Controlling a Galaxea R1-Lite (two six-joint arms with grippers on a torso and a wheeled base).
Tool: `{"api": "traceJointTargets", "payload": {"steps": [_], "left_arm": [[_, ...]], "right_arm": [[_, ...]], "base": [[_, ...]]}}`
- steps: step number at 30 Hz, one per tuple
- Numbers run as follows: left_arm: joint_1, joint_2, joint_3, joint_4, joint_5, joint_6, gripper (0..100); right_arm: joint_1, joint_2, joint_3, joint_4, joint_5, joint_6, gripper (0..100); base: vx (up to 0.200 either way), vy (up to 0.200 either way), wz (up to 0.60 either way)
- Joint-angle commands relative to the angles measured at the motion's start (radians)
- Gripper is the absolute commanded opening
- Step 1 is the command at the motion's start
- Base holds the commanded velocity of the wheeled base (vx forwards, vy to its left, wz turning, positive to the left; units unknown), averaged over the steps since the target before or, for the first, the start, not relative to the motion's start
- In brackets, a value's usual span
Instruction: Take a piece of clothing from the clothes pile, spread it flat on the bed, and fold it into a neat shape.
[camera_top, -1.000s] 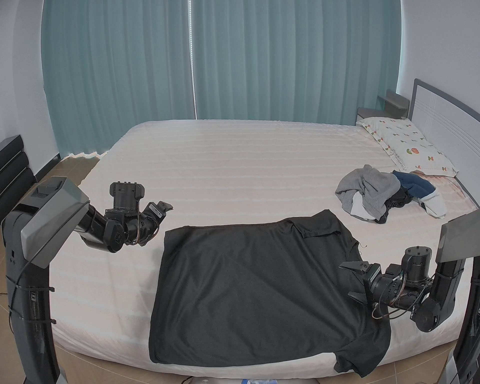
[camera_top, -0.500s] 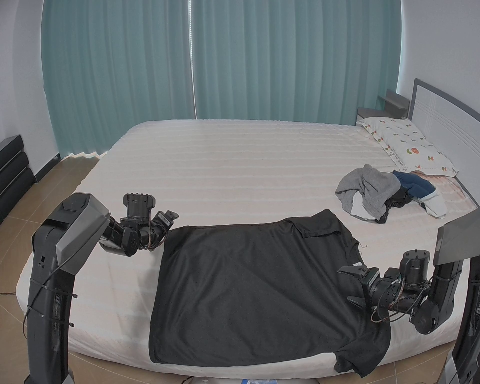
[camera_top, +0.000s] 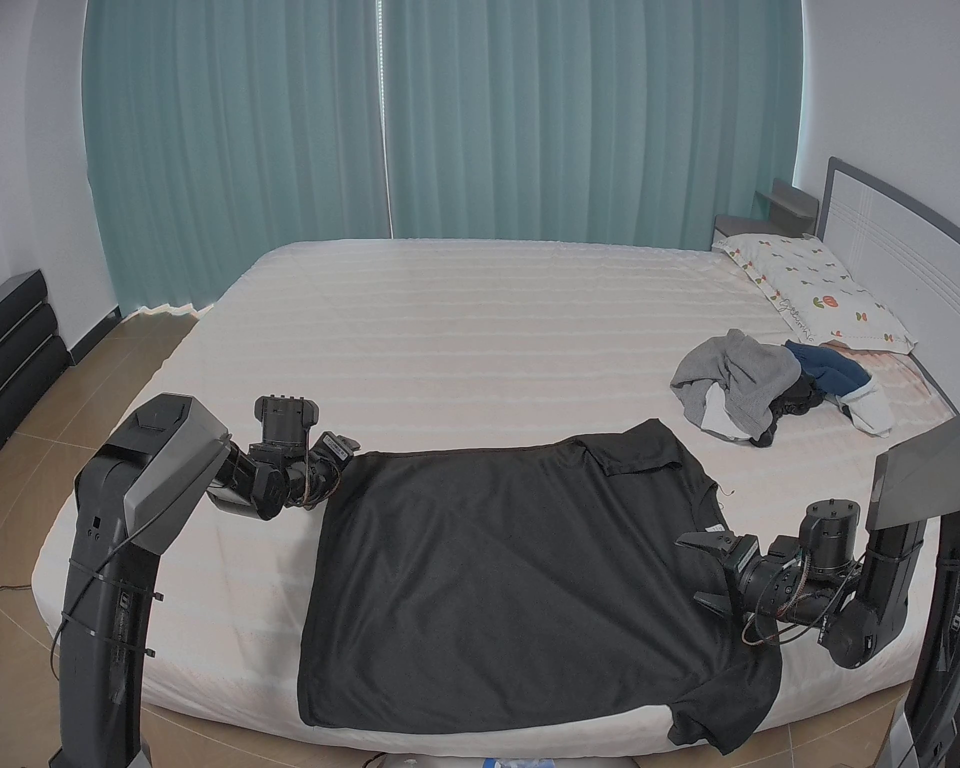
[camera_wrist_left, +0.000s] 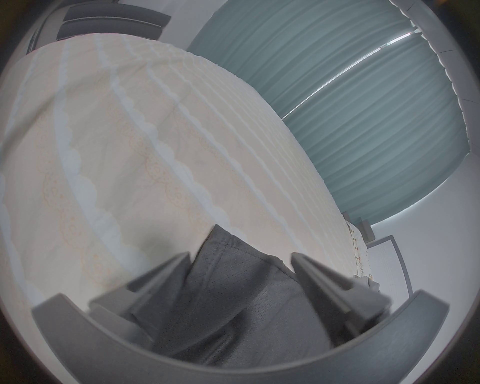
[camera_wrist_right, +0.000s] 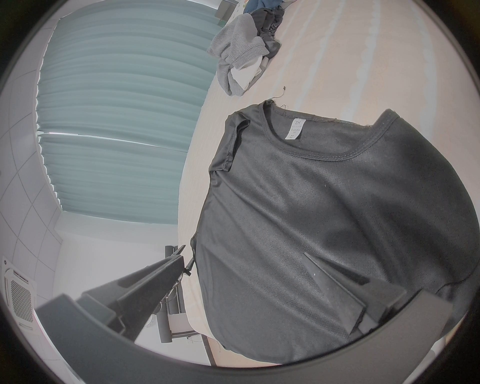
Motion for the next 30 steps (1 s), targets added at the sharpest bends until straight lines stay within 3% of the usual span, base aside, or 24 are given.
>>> {"api": "traceJointTargets", "payload": {"steps": [1,14,30], "left_arm": [[0.000,0.006,-0.014,0.002,0.004,-0.002,0],[0.009,0.068,-0.134,-0.018,0.165,-0.003,0],[0.032,0.077,-0.142,-0.080,0.173,-0.002,0]], "right_arm": [[0.000,0.000,0.000,0.000,0.000,0.000,100],[0.000,0.000,0.000,-0.001,0.000,0.000,100],[0.000,0.001,0.000,-0.003,0.000,0.002,100]], "base": [[0.000,0.000,0.00],[0.000,0.000,0.00],[0.000,0.000,0.00]]}}
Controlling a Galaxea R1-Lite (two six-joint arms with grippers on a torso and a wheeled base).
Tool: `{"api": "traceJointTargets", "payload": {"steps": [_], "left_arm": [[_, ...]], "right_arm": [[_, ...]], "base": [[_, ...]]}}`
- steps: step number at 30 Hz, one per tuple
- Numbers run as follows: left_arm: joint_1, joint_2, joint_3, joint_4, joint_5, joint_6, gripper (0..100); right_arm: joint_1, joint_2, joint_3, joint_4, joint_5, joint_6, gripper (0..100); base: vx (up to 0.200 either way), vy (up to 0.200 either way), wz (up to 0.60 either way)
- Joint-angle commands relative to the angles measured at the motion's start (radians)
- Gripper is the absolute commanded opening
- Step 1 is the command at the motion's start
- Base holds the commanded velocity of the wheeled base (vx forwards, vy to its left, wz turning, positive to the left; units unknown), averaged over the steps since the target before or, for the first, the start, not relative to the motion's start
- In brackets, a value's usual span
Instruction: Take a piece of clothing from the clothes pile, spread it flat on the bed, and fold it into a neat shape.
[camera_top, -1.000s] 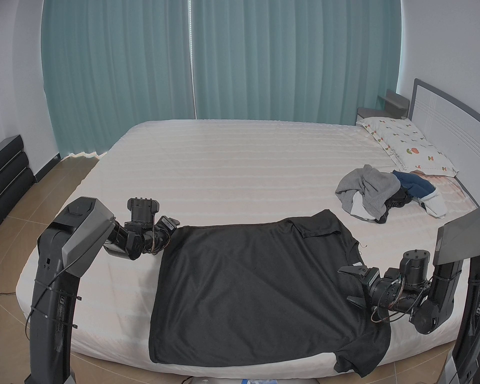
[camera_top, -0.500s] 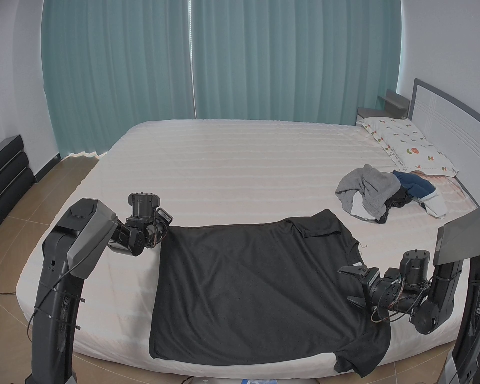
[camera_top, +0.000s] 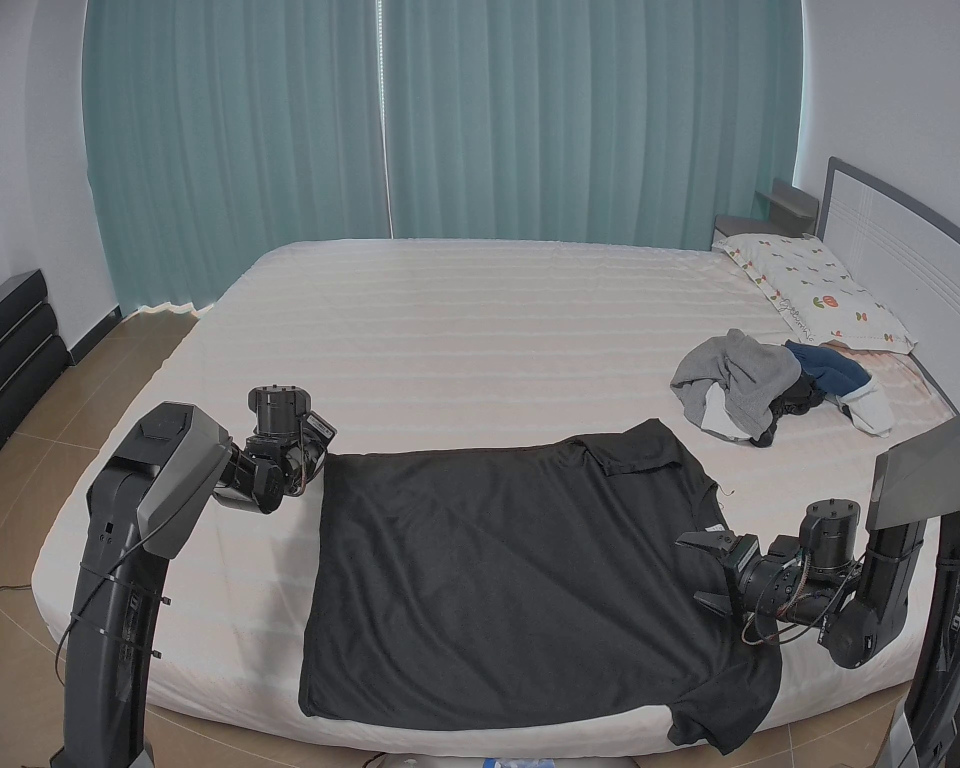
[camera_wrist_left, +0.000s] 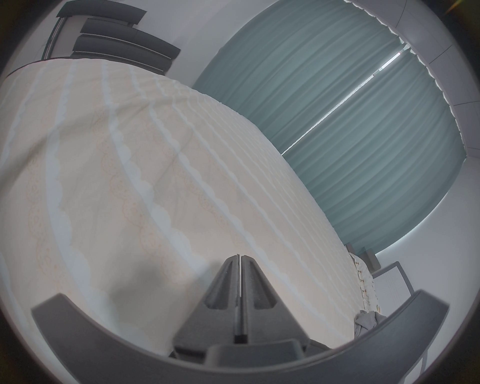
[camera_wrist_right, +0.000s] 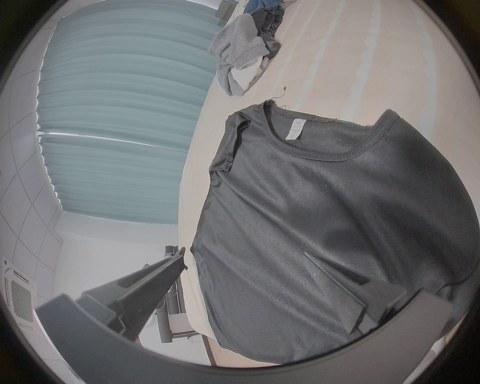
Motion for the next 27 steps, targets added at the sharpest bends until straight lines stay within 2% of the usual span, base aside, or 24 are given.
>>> {"api": "traceJointTargets", "payload": {"steps": [1,14,19,23,24,27], "left_arm": [[0.003,-0.001,0.000,-0.011,0.001,-0.003,0],[0.008,-0.015,0.049,-0.043,-0.002,-0.011,0],[0.008,-0.088,0.154,-0.051,-0.021,-0.030,0],[0.008,-0.177,0.301,-0.107,-0.105,-0.097,0],[0.008,-0.186,0.324,-0.118,-0.117,-0.097,100],[0.008,-0.228,0.358,-0.120,-0.137,-0.102,100]], "right_arm": [[0.000,0.001,0.000,0.000,0.000,0.000,100],[0.000,0.001,0.000,0.000,0.000,0.000,100],[0.000,0.003,-0.014,0.000,-0.006,0.002,100],[0.000,-0.011,-0.048,0.003,-0.015,0.002,100],[0.000,-0.015,-0.055,0.004,-0.017,0.003,100],[0.007,-0.032,-0.098,0.027,-0.043,0.002,100]], "base": [[0.000,0.000,0.00],[0.000,0.000,0.00],[0.000,0.000,0.00],[0.000,0.000,0.00],[0.000,0.000,0.00],[0.000,0.000,0.00]]}}
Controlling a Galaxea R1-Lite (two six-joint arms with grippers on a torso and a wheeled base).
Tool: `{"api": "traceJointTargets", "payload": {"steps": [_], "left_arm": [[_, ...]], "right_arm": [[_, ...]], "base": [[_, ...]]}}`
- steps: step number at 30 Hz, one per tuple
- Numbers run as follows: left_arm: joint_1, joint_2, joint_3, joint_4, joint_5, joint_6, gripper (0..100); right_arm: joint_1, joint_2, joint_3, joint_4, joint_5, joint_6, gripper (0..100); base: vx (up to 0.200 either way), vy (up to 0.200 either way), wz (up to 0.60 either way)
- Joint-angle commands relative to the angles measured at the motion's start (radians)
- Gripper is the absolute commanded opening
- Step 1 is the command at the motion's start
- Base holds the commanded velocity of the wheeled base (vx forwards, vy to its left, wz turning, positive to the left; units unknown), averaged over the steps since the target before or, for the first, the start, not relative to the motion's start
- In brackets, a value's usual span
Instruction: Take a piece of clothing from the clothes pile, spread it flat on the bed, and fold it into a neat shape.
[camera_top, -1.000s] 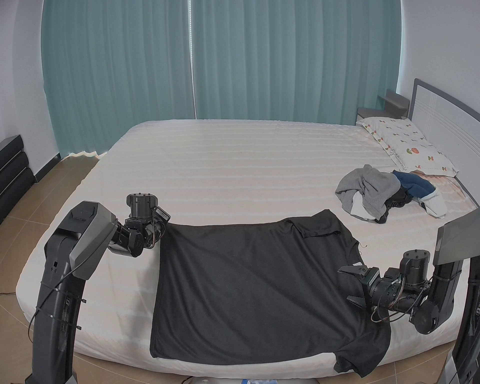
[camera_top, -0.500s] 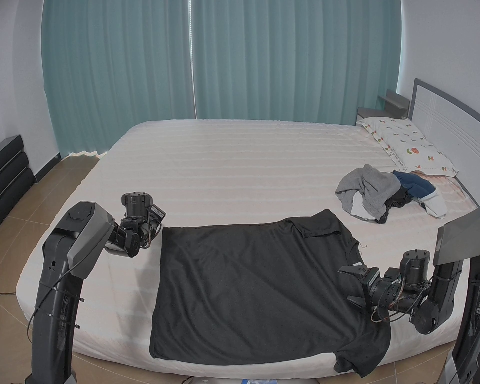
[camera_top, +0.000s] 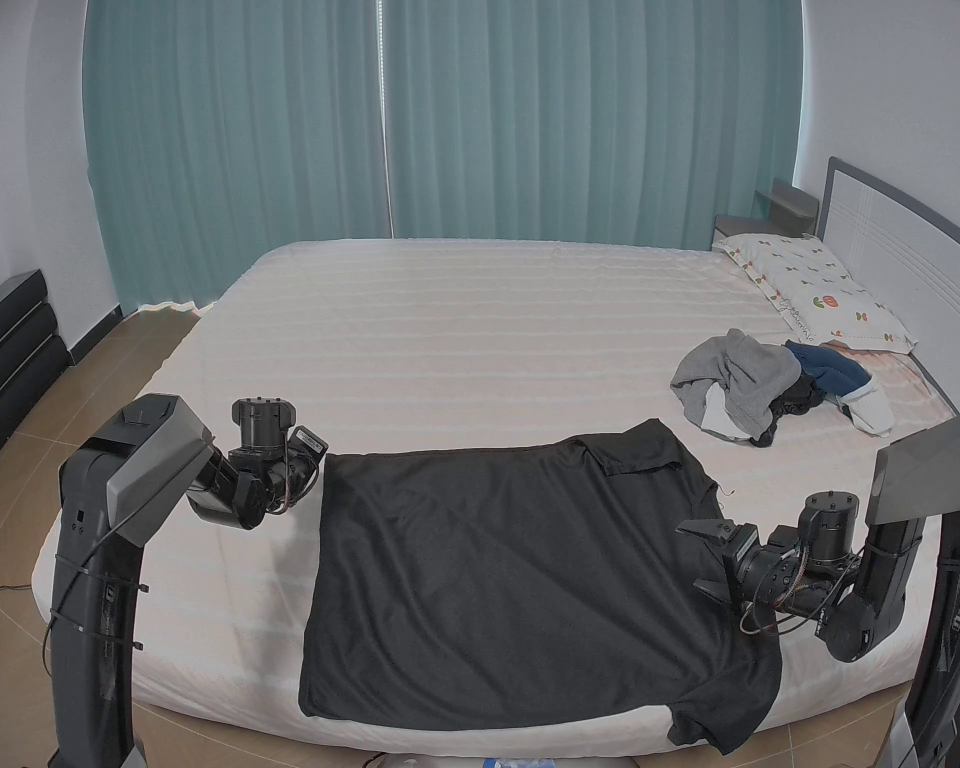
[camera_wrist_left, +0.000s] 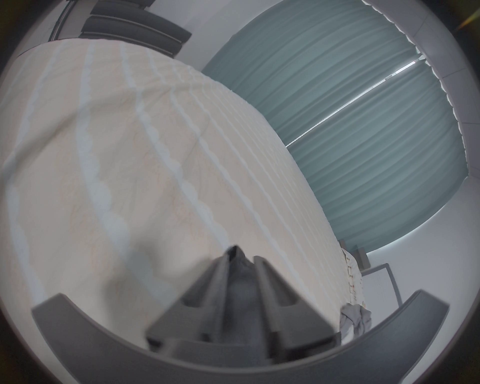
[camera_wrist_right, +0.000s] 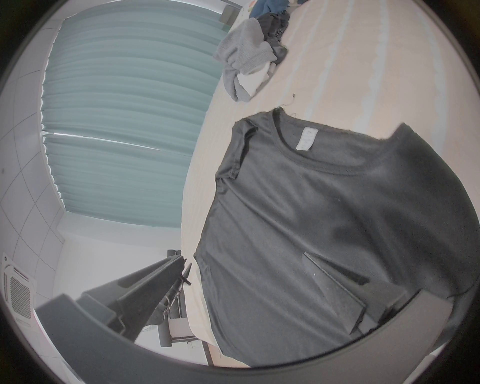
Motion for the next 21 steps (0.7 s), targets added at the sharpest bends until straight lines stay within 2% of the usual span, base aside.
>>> {"api": "traceJointTargets", "payload": {"steps": [1,5,6,9,10,12,14,15,16,19,20,21], "left_arm": [[0.000,-0.128,0.105,-0.017,-0.040,-0.023,100],[-0.017,-0.197,0.185,-0.009,-0.044,-0.029,100],[-0.037,-0.238,0.256,-0.012,-0.044,-0.029,100],[-0.048,-0.295,0.383,-0.032,-0.056,-0.033,100],[-0.048,-0.295,0.383,-0.032,-0.056,-0.033,100],[-0.068,-0.346,0.487,-0.055,-0.086,-0.105,100],[-0.074,-0.364,0.516,-0.069,-0.097,-0.139,100],[-0.083,-0.384,0.569,-0.093,-0.125,-0.188,100],[-0.086,-0.390,0.599,-0.113,-0.140,-0.199,100],[-0.091,-0.378,0.664,-0.191,-0.152,-0.197,100],[-0.091,-0.378,0.664,-0.191,-0.152,-0.197,100],[-0.089,-0.364,0.694,-0.274,-0.145,-0.197,100]], "right_arm": [[0.014,-0.029,-0.080,0.034,-0.034,-0.001,100],[0.035,-0.034,-0.185,0.147,-0.092,-0.010,100],[0.034,-0.045,-0.257,0.240,-0.106,-0.038,100],[0.035,-0.045,-0.384,0.396,-0.134,-0.118,100],[0.038,-0.035,-0.441,0.454,-0.161,-0.142,100],[0.048,-0.009,-0.542,0.536,-0.198,-0.162,100],[0.048,0.011,-0.608,0.582,-0.212,-0.168,100],[0.043,0.043,-0.720,0.671,-0.224,-0.181,100],[0.040,0.063,-0.783,0.733,-0.226,-0.191,100],[0.029,0.136,-0.946,0.872,-0.229,-0.225,100],[0.029,0.136,-0.946,0.872,-0.229,-0.225,100],[0.025,0.198,-1.041,0.934,-0.249,-0.231,100]], "base": [[0.000,0.000,0.00],[0.000,0.000,0.00],[0.000,0.000,0.00],[0.000,0.000,0.00],[0.000,0.000,0.00],[0.000,0.000,0.00],[0.000,0.000,0.00],[0.000,0.000,0.00],[0.000,0.000,0.00],[0.000,0.000,0.00],[0.000,0.000,0.00],[0.000,0.000,0.00]]}}
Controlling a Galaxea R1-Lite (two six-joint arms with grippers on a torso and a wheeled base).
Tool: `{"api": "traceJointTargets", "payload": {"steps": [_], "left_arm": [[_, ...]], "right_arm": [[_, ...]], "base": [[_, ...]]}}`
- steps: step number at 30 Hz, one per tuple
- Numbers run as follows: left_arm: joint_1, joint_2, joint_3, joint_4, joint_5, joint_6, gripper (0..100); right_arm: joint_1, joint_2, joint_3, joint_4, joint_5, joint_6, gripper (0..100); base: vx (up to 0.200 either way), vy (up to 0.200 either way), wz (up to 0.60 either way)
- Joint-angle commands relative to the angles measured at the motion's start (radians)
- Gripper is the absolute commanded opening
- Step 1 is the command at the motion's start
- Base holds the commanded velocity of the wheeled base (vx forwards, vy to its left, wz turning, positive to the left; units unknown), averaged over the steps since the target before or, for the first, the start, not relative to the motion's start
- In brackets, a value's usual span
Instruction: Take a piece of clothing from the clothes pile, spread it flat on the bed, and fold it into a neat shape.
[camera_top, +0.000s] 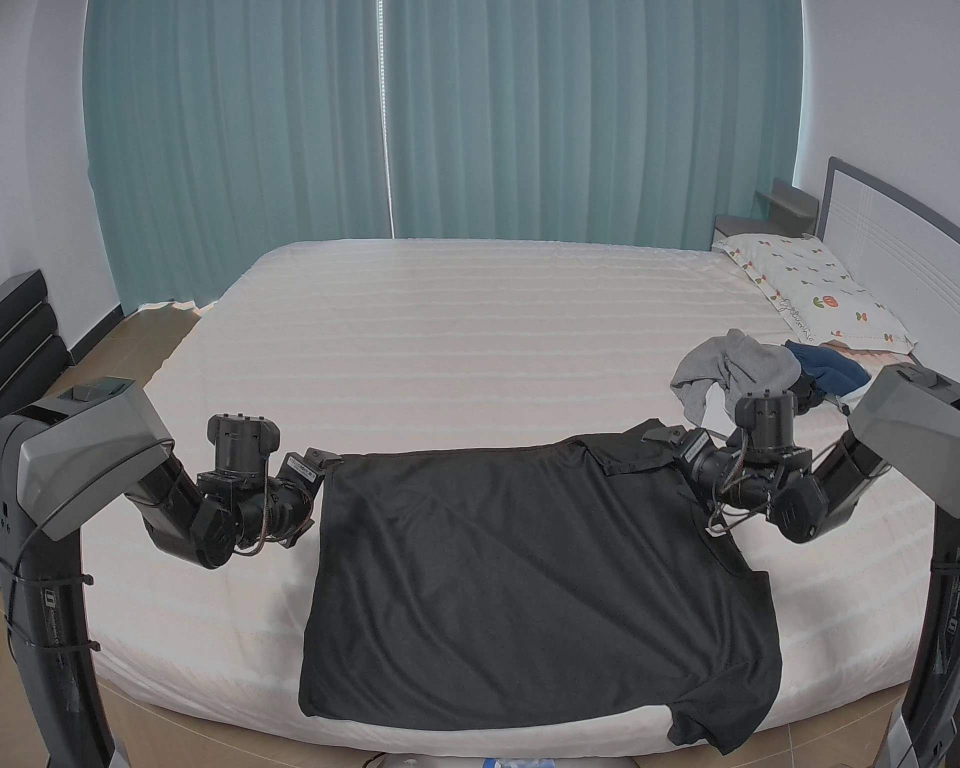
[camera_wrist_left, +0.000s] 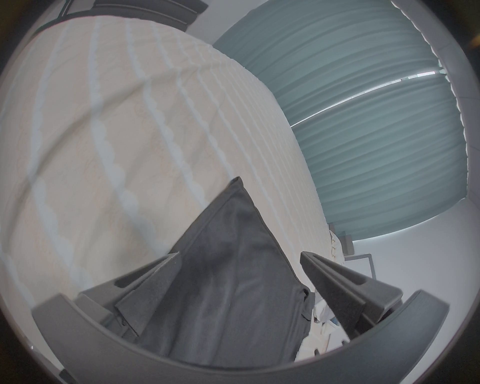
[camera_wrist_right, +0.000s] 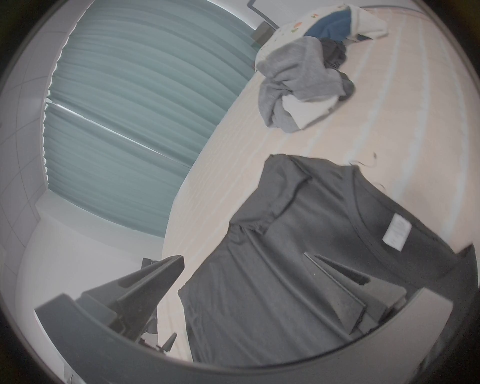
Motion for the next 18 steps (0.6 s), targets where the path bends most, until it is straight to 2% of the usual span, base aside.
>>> {"api": "traceJointTargets", "payload": {"steps": [1,3,6,18], "left_arm": [[-0.026,-0.057,0.195,-0.178,-0.037,-0.059,100],[-0.026,-0.045,0.235,-0.273,-0.037,-0.057,100],[-0.028,-0.031,0.254,-0.323,-0.038,-0.057,100],[-0.036,-0.025,0.266,-0.331,-0.035,-0.042,100]], "right_arm": [[-0.010,0.192,-0.361,0.260,-0.062,-0.067,100],[-0.007,0.261,-0.453,0.309,-0.088,-0.100,100],[-0.005,0.305,-0.531,0.372,-0.091,-0.134,100],[-0.002,0.457,-0.792,0.508,-0.100,-0.134,100]], "base": [[0.000,0.000,0.00],[0.000,0.000,0.00],[0.000,0.000,0.00],[0.000,0.000,0.00]]}}
